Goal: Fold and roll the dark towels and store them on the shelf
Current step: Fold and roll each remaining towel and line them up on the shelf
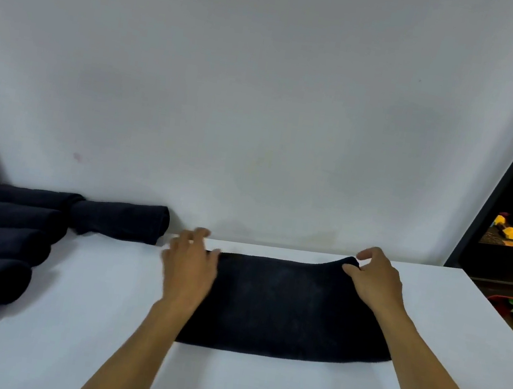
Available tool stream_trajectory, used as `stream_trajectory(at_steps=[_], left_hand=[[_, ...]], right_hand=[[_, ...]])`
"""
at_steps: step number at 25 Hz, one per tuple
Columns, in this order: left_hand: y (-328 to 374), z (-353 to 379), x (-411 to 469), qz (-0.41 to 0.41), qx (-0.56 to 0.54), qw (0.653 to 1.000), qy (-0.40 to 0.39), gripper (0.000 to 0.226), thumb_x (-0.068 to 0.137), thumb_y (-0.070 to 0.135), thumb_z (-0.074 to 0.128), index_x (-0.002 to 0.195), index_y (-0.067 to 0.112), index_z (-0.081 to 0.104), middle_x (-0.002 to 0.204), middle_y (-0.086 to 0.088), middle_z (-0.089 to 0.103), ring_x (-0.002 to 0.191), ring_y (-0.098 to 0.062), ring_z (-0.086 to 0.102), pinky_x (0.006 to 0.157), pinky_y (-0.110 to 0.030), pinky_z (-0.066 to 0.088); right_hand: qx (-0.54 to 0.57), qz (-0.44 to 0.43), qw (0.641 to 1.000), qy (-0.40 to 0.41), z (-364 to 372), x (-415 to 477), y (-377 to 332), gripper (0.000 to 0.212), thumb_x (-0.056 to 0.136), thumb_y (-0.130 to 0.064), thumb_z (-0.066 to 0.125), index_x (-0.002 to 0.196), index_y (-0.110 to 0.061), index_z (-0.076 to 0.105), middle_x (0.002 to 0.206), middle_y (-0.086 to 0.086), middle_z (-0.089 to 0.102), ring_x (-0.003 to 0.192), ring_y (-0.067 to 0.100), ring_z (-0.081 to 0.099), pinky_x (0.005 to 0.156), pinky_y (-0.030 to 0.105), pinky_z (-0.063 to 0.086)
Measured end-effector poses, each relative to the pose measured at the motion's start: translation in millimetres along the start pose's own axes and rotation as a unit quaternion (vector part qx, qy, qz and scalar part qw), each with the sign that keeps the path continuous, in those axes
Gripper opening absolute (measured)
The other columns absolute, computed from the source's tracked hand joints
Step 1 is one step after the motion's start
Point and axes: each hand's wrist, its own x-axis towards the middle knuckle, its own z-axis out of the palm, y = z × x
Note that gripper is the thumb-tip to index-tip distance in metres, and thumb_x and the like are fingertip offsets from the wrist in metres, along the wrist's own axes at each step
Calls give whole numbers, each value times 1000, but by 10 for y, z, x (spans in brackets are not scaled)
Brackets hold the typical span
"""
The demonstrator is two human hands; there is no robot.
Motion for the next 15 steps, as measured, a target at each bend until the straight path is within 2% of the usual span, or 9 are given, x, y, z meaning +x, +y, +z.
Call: stream_trajectory(at_steps=[3, 4, 5, 7, 8, 9, 11, 13, 15], left_hand=[[204, 191, -322, 148, 62, 970, -181, 57, 96, 56, 35, 144, 25, 38, 154, -3, 33, 142, -22, 26, 116, -41, 18], [218, 255, -398, 166, 110, 954, -224, 66, 94, 63, 22, 149, 29, 28, 160, -2, 19, 148, -21, 12, 120, -43, 8], [210, 292, -424, 175, 142, 944, -240, 75, 88, 69, 8, 152, 31, 20, 162, -1, 8, 149, -21, 1, 121, -44, 1], [128, 299, -400, 185, 162, 936, -253, 87, 77, 73, -7, 153, 33, 8, 163, 2, -2, 149, -18, -8, 120, -45, -5], [61, 281, -367, 184, 162, 935, -257, 88, 76, 73, -9, 153, 34, 5, 162, 6, -4, 149, -16, -9, 120, -44, -6], [-29, 261, -321, 177, 159, 937, -257, 88, 75, 74, -10, 153, 36, 2, 162, 9, -5, 148, -13, -10, 120, -43, -6], [-214, 180, -187, 121, 168, 942, -264, 84, 78, 74, -6, 153, 37, 1, 162, 12, -5, 148, -13, -10, 120, -44, -6], [-342, 151, -60, 61, 209, 947, -236, 76, 88, 70, 0, 154, 33, 9, 163, 4, 2, 149, -23, -4, 119, -51, 0], [-224, 90, -132, 123, 237, 953, -140, 76, 93, 64, 3, 146, 24, 38, 156, -9, 29, 145, -34, 19, 116, -57, 13]], right_hand=[[-145, -69, 983, 91, 57, -50, 17, 35, 91, -13, 57, 125, -15, 50, 116, 10, 59, 100, 27, 56, 82, 37, 45], [-136, -130, 975, 115, 147, -120, -19, 36, 91, -13, 56, 127, -14, 52, 122, 11, 57, 107, 29, 55, 90, 39, 44], [-110, -203, 968, 97, 274, -219, -88, 37, 92, -20, 56, 128, -14, 54, 128, 11, 56, 115, 29, 54, 97, 41, 42], [-115, -324, 937, -53, 558, -445, -222, 47, 96, -42, 44, 138, -22, 48, 145, 2, 46, 135, 20, 41, 113, 40, 28], [-163, -339, 918, -128, 651, -510, -232, 51, 99, -49, 35, 145, -28, 40, 153, -4, 35, 143, 15, 28, 119, 38, 16], [-211, -336, 903, -162, 686, -482, -198, 51, 101, -51, 28, 149, -33, 31, 158, -8, 25, 147, 12, 17, 120, 38, 6], [-267, -293, 902, -169, 582, -253, -86, 50, 103, -49, 19, 151, -37, 22, 161, -9, 16, 148, 12, 8, 120, 41, 0], [-304, -240, 910, -146, 405, -65, 11, 48, 104, -46, 18, 151, -37, 22, 161, -8, 16, 148, 14, 10, 119, 47, 1], [-322, -262, 902, -116, 377, -45, -23, 46, 105, -41, 23, 151, -35, 25, 160, -7, 19, 148, 15, 14, 119, 51, 3]])
